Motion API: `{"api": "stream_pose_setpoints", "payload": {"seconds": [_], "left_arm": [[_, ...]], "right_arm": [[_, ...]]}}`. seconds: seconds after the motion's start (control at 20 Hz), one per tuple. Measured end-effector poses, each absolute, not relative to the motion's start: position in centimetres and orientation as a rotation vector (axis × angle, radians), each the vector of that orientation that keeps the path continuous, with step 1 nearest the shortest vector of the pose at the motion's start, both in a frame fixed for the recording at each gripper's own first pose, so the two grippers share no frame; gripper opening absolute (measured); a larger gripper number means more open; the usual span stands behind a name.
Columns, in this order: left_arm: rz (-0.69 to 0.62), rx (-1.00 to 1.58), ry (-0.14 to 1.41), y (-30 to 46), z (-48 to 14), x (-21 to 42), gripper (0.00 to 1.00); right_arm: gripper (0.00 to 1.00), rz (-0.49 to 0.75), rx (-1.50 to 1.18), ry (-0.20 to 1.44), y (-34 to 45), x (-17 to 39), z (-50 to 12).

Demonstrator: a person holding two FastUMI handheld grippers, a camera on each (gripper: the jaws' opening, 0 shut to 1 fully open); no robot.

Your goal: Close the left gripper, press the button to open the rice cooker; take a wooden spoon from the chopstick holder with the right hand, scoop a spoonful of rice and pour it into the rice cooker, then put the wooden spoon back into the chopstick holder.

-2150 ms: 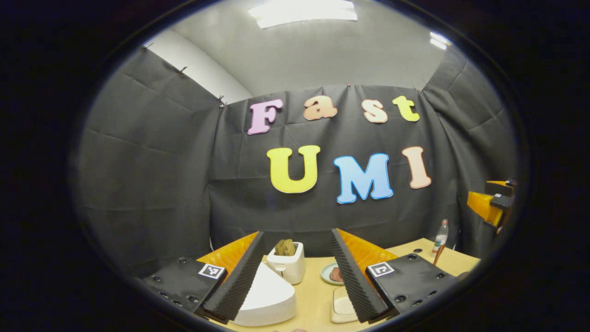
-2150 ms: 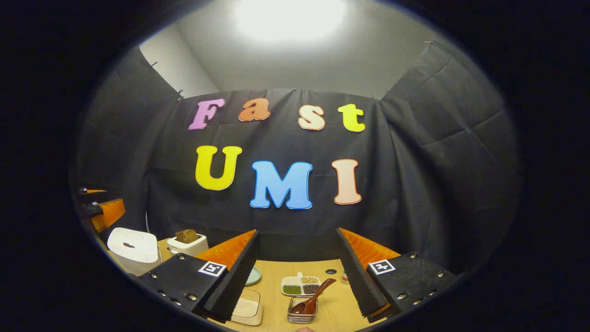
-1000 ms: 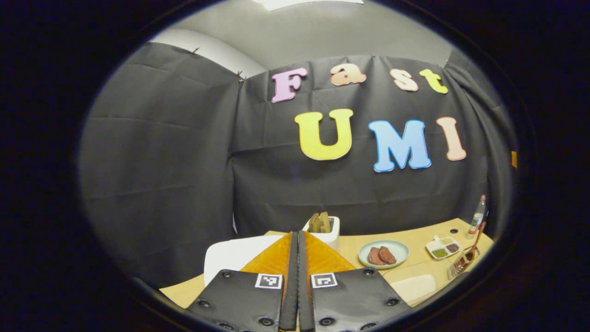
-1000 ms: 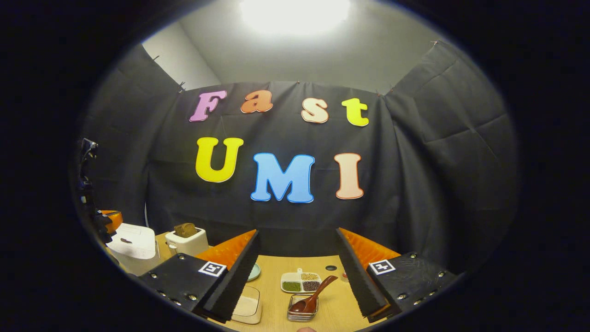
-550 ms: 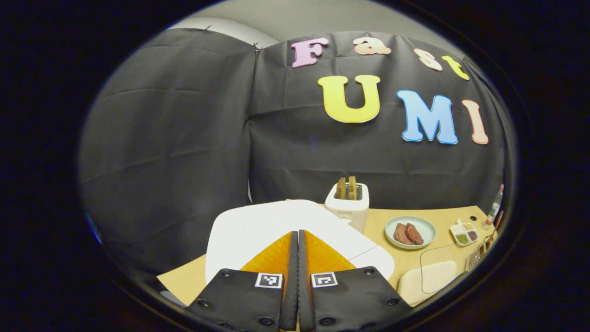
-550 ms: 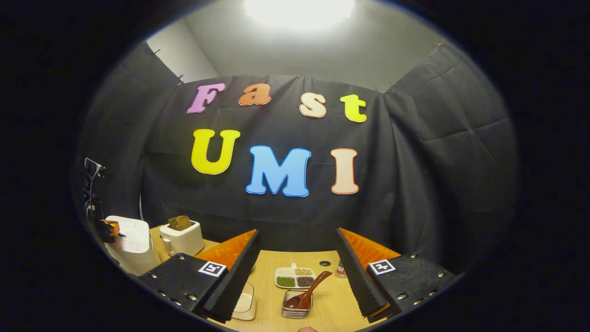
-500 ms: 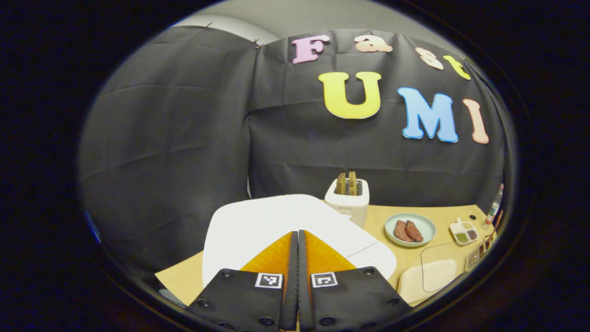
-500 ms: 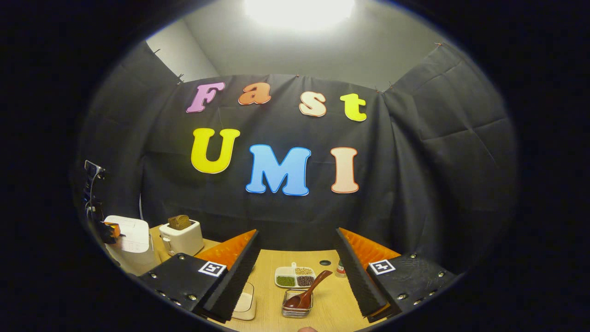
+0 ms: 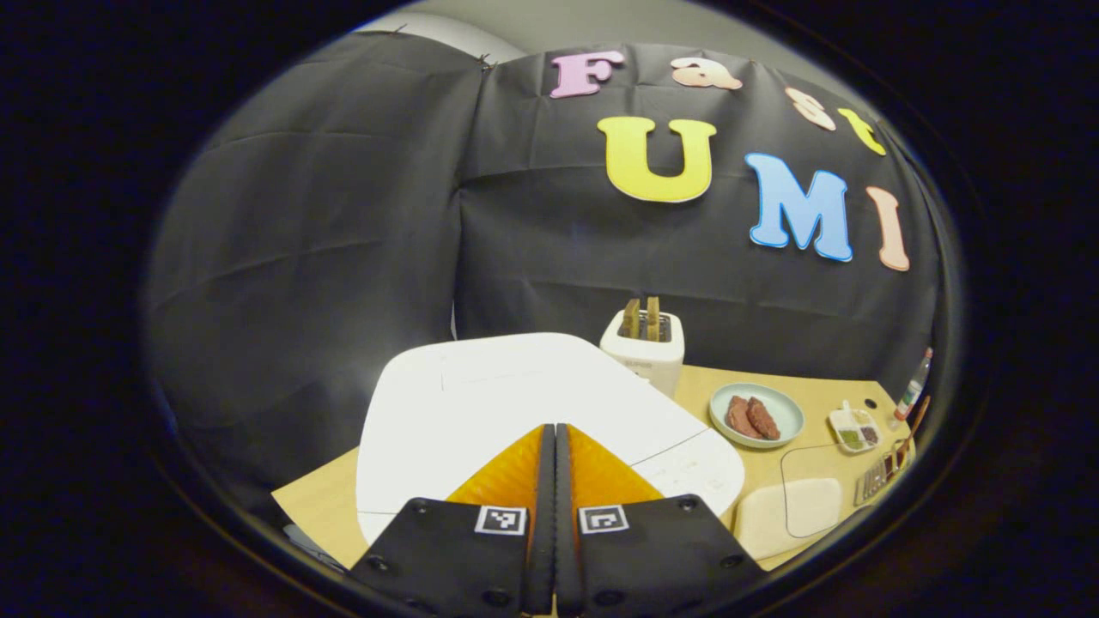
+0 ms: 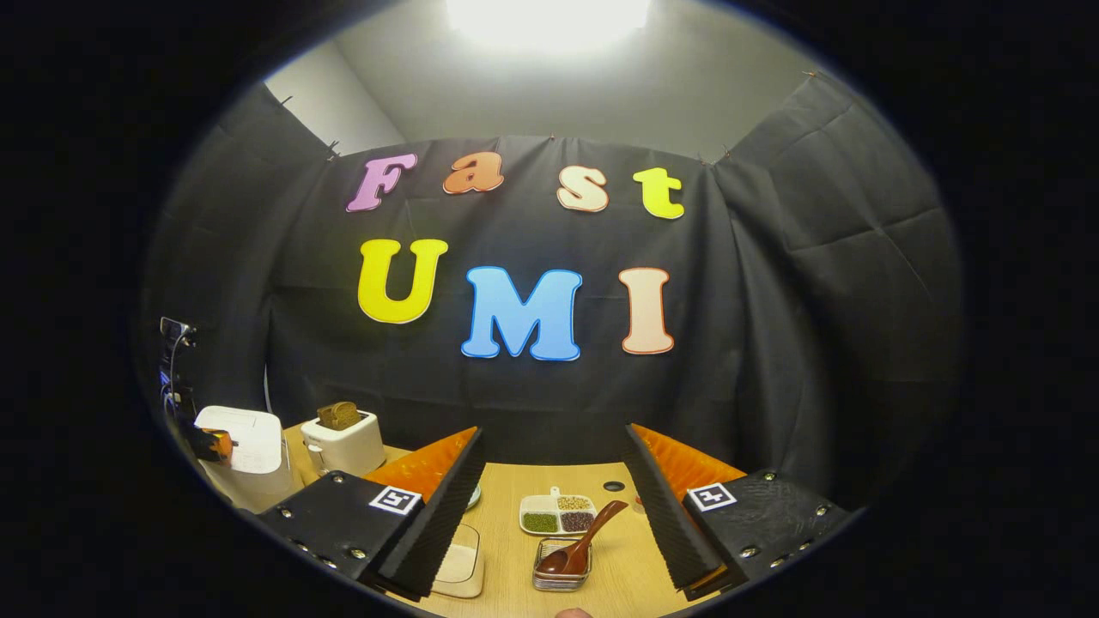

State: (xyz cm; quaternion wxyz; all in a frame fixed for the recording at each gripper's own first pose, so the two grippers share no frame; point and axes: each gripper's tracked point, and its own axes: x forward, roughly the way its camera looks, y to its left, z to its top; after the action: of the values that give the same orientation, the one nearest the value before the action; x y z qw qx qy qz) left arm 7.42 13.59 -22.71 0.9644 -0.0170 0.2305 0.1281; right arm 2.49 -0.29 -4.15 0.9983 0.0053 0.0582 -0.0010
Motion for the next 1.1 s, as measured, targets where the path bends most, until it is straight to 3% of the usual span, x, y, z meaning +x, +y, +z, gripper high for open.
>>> {"api": "stream_pose_setpoints", "payload": {"seconds": [0.2, 0.3, 0.45, 0.6, 0.75, 0.85, 0.95, 1.1], "left_arm": [[0.288, 0.08, 0.348, 13.7, -16.9, 8.1, 0.07], [0.288, 0.111, 0.25, 13.4, -12.7, 8.4, 0.11], [0.285, 0.08, 0.201, 13.3, -9.9, 8.0, 0.08], [0.257, 0.05, 0.145, 12.5, -6.8, 7.4, 0.13], [0.239, 0.063, 0.095, 11.1, -4.3, 6.3, 1.0], [0.242, 0.072, 0.055, 10.3, -2.3, 5.0, 0.92], [0.24, 0.072, 0.024, 9.5, -0.8, 3.9, 1.0], [0.242, 0.093, -0.006, 8.5, 0.7, 2.2, 0.98]], "right_arm": [[0.97, 0.007, 0.009, 0.11, -0.8, 2.7, -4.2], [0.97, 0.01, 0.014, 0.12, -1.2, 3.0, -4.8], [0.97, 0.01, 0.039, 0.108, -2.0, 3.7, -4.6], [0.97, 0.004, 0.04, 0.104, -3.2, 4.8, -5.1], [0.97, -0.006, 0.055, 0.124, -4.6, 6.1, -6.3], [0.97, -0.009, 0.069, 0.146, -5.3, 7.1, -7.4], [0.97, -0.007, 0.072, 0.179, -5.9, 8.3, -8.9], [0.97, -0.014, 0.073, 0.236, -6.8, 9.9, -11.4]]}}
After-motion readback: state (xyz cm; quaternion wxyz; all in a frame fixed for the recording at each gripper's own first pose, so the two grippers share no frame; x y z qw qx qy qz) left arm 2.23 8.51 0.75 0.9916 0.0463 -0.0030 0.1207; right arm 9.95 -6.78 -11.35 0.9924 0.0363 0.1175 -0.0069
